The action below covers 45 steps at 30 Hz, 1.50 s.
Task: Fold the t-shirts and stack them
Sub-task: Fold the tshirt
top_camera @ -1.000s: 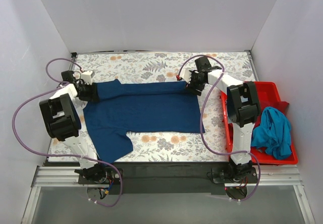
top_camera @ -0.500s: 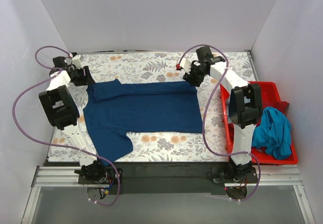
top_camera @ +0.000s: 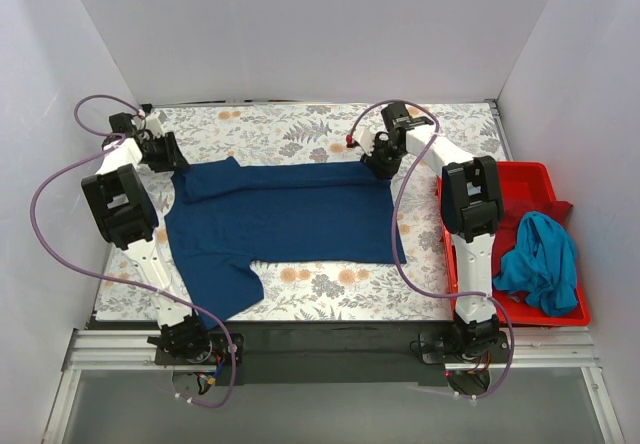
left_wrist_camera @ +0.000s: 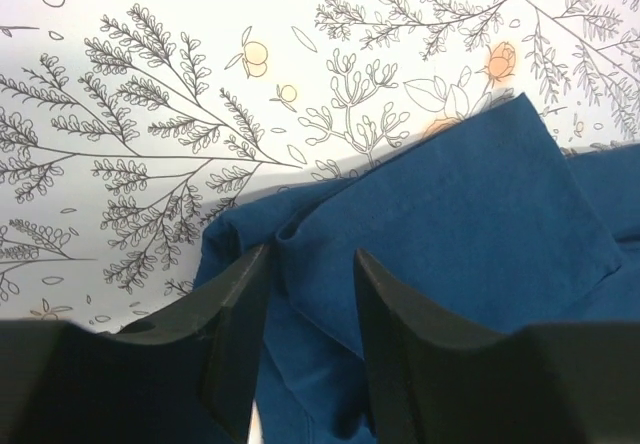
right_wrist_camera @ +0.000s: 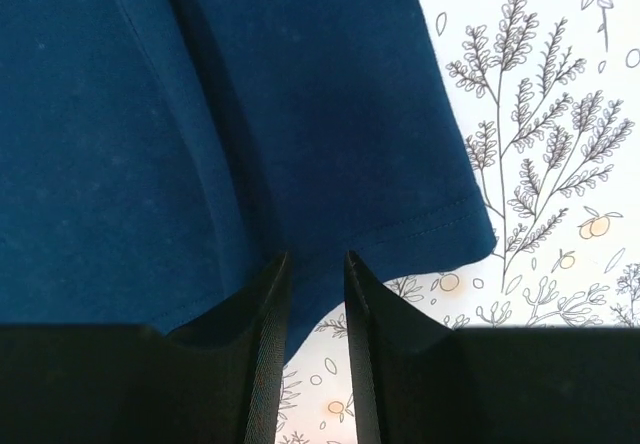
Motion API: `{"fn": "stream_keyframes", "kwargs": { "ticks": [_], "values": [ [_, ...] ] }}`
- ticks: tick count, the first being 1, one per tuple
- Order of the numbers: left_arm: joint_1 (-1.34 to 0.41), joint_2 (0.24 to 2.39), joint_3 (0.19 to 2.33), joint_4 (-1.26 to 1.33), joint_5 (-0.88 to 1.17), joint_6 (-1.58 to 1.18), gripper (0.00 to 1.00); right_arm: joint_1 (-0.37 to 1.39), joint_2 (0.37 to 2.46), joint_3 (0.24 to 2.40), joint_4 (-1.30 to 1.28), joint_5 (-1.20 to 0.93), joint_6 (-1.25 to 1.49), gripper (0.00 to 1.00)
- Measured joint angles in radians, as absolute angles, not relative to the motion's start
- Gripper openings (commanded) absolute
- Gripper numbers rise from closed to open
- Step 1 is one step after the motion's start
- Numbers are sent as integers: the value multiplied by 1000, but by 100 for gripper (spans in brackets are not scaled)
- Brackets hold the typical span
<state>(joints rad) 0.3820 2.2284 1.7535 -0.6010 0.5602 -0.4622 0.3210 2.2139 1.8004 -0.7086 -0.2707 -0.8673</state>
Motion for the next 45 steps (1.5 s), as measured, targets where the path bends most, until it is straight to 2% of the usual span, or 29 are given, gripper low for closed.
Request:
{"fn": "stream_keyframes", "kwargs": {
  "ticks": [5,11,13,14,18,23,30,37,38,40,45],
  "values": [
    [377,2244,1761,-599,564,-472,21,321,2214,1781,-710,-264,-869,31],
    [371,2250,1761,-599,566,-470,18,321,2214,1771,-709,-260,-873,30],
    [371,2250,1763,-600,566,-472,11,321,2214,1771,-709,-260,-874,30],
    [369,2250,1764,-602,566,-471,0,321,2214,1771,-709,-261,-874,30],
    [367,2250,1774,-617,595,-459,0,321,2212,1771,-713,-261,-875,30],
    [365,2200,1726,-681,728,-341,0,321,2195,1757,-729,-257,-883,28],
    [360,1955,1560,-958,892,76,0,321,2186,1750,-746,-239,-886,28],
    [357,1787,1257,-1229,905,577,0,321,2180,1748,-758,-223,-892,28],
    [357,1778,1219,-1256,896,635,13,321,2175,1743,-757,-221,-893,28],
    [356,1765,1156,-1280,874,738,22,321,2164,1732,-761,-215,-895,28],
    [357,1716,1106,-1305,835,846,28,321,2135,1711,-762,-210,-899,28]
  ]
}}
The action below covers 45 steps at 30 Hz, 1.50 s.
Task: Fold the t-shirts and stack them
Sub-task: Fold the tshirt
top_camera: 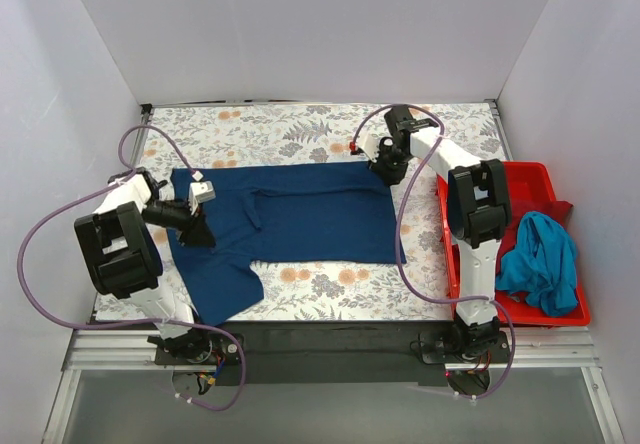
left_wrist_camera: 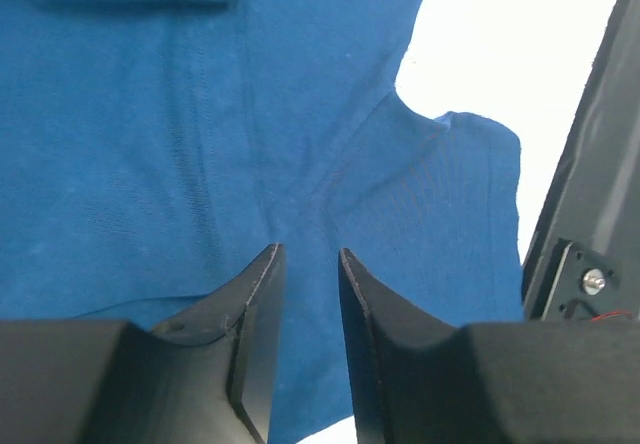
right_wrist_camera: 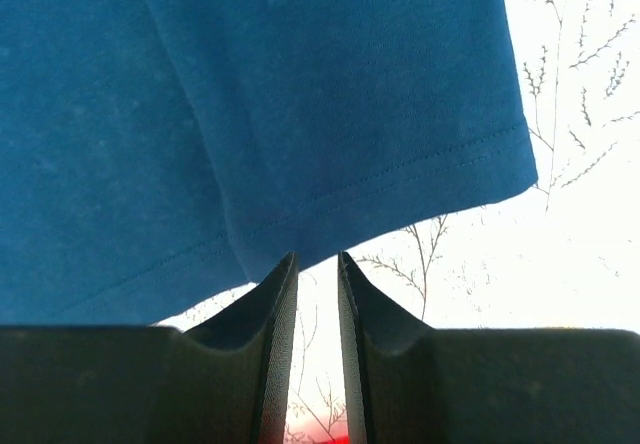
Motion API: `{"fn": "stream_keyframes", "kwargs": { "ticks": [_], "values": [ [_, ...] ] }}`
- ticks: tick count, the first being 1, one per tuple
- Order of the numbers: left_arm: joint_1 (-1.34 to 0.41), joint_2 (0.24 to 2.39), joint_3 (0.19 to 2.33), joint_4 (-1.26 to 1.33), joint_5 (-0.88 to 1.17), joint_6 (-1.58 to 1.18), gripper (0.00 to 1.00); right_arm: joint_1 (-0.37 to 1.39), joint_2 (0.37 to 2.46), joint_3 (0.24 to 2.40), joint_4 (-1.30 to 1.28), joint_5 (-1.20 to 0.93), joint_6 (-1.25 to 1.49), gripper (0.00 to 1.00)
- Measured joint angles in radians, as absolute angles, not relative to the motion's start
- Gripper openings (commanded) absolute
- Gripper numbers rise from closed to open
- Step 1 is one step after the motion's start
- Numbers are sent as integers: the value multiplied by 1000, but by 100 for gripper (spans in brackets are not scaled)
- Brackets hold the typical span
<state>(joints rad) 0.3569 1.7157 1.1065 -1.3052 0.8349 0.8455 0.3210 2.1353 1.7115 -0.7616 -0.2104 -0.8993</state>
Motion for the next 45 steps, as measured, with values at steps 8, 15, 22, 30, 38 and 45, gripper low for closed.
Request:
{"fn": "stream_keyframes", "kwargs": {
  "ticks": [8,15,22,30,38,45],
  "values": [
    [386,1723,1240,-1267,875,718,28,321,2112,1721,-766,-218,-893,29],
    [397,1775,1366,-863,809,110,15,321,2154,1870,-771,-234,-832,29],
    [373,1850,1445,-688,648,-189,8,343,2218,1903,-760,-219,-760,28],
    [295,1971,1444,-608,421,-379,0,403,2275,1901,-755,-156,-695,28],
    [302,2046,1444,-589,297,-456,0,406,2281,1868,-713,-86,-679,27],
    [297,2204,1678,-645,313,-487,0,399,2359,1988,-697,4,-685,31]
  ]
}}
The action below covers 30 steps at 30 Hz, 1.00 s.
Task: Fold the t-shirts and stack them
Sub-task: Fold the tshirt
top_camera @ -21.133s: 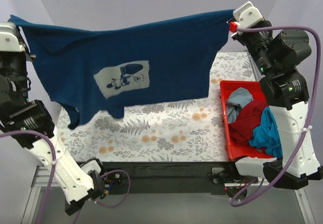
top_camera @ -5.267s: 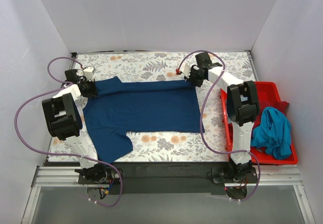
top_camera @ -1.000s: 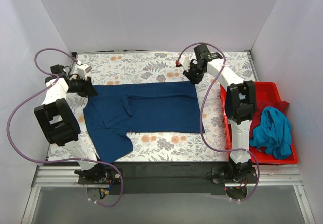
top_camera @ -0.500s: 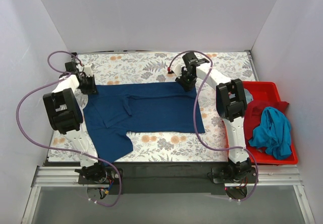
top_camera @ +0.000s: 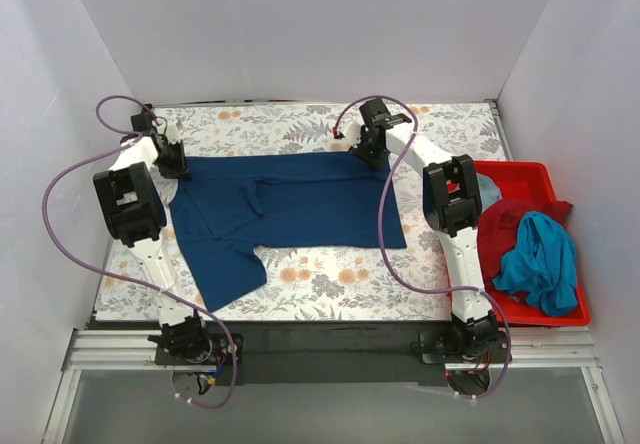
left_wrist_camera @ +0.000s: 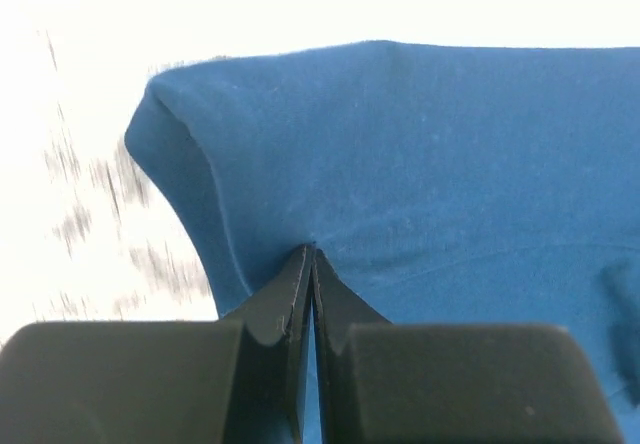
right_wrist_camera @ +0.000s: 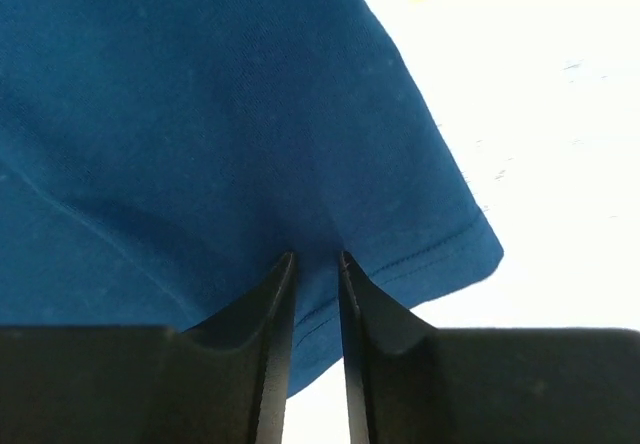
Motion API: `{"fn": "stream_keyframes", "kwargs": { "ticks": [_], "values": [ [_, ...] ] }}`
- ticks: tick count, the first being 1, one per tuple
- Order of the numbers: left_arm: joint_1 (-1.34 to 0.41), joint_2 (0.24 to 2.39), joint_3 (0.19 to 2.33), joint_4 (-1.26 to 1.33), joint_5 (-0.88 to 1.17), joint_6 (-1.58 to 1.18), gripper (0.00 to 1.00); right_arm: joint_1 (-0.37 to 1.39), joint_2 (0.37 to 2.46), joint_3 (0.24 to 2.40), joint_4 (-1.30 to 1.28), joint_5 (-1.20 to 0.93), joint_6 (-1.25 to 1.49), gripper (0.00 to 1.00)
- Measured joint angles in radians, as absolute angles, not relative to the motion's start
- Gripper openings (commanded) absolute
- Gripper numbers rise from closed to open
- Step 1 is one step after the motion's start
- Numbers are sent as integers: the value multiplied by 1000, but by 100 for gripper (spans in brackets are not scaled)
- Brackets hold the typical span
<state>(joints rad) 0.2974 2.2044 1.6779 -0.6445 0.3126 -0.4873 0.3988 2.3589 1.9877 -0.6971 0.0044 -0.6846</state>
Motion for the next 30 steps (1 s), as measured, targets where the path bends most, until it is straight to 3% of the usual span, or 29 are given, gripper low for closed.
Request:
{"fn": "stream_keyframes", "kwargs": {
  "ticks": [3,6,9,10,12,13,17,24,27,30],
  "values": [
    [289,2323,1870,-677,341,-495,0,387,2406,2062,-672,30,-699,36],
    [279,2391,1988,-703,381,-490,12,376,2427,2102,-659,48,-726,52],
    [277,2386,1994,-738,442,-463,39,367,2418,2104,-657,46,-757,71],
    [278,2375,1988,-748,460,-454,57,366,2407,2097,-657,38,-764,74],
    [280,2309,1926,-763,511,-416,78,362,2349,2040,-652,15,-783,80],
    [282,2261,1887,-772,532,-404,82,361,2301,1994,-660,3,-791,89],
    [288,2012,1773,-791,592,-367,84,387,2048,1795,-688,-54,-824,92],
    [299,1487,1512,-608,624,-359,84,519,1709,1532,-754,-158,-845,93],
    [299,1422,1504,-668,658,-249,80,542,1665,1411,-778,-175,-850,86],
    [296,1427,1443,-767,674,-115,80,537,1664,1293,-803,-165,-863,70]
  ]
}}
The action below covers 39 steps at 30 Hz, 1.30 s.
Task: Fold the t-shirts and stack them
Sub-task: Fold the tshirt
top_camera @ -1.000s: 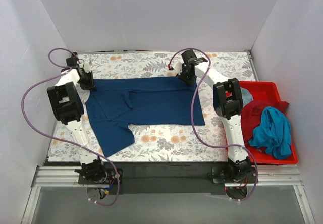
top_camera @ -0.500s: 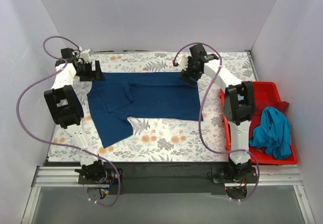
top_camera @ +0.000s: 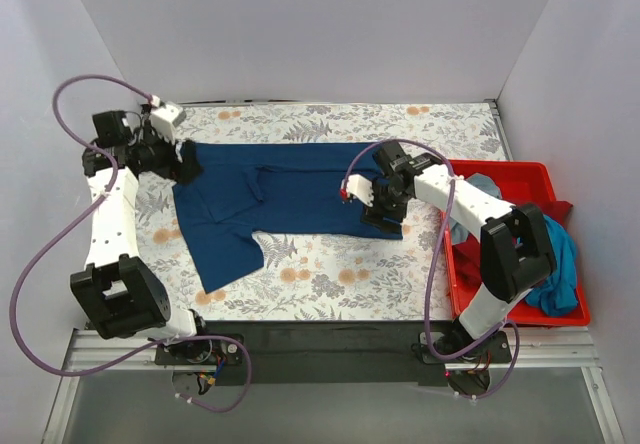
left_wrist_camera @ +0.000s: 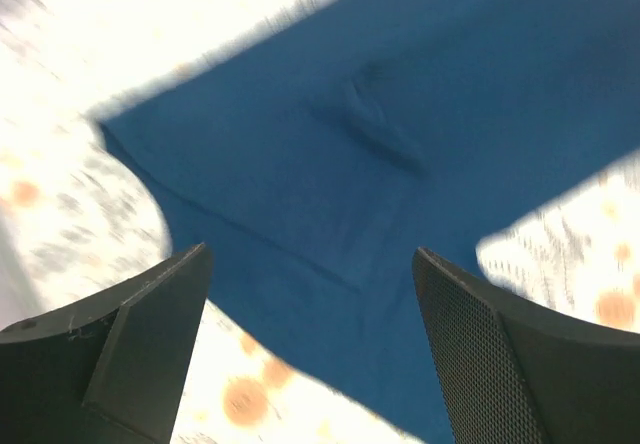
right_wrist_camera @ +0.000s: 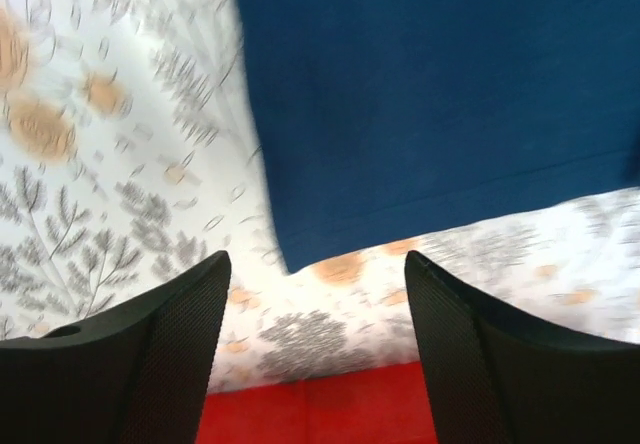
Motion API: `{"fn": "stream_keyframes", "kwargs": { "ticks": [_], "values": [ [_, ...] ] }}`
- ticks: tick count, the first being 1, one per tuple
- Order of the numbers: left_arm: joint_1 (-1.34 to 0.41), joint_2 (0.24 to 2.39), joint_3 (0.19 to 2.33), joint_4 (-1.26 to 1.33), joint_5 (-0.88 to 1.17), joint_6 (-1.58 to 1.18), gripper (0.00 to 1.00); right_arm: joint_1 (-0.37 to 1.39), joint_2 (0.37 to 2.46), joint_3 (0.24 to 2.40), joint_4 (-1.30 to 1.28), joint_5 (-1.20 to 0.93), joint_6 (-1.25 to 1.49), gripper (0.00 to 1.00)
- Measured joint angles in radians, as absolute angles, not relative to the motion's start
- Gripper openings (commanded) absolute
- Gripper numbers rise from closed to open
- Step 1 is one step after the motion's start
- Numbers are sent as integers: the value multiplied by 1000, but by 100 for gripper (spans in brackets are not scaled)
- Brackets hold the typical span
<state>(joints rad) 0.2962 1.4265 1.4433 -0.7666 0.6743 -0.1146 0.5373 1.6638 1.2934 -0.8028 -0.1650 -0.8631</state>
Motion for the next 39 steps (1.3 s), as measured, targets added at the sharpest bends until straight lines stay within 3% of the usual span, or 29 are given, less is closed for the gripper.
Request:
{"fn": "stream_keyframes", "kwargs": {
  "ticks": [7,17,21,28,32,39],
  "values": [
    [292,1425,1188,-961,668,79,76,532,1680,1201,-823,-152,-868,56],
    [284,1352,1091,-988,663,161,71,532,1728,1133,-735,-110,-870,51],
    [284,1354,1086,-989,658,170,71,532,1734,1094,-694,-86,-875,43],
    [284,1354,1042,-1002,627,300,65,532,1740,1076,-639,-43,-888,1],
    [270,1353,938,-998,546,440,58,532,1740,1076,-630,-35,-880,1],
    [234,1352,831,-962,439,573,58,532,1740,1076,-629,-31,-871,1]
  ]
}}
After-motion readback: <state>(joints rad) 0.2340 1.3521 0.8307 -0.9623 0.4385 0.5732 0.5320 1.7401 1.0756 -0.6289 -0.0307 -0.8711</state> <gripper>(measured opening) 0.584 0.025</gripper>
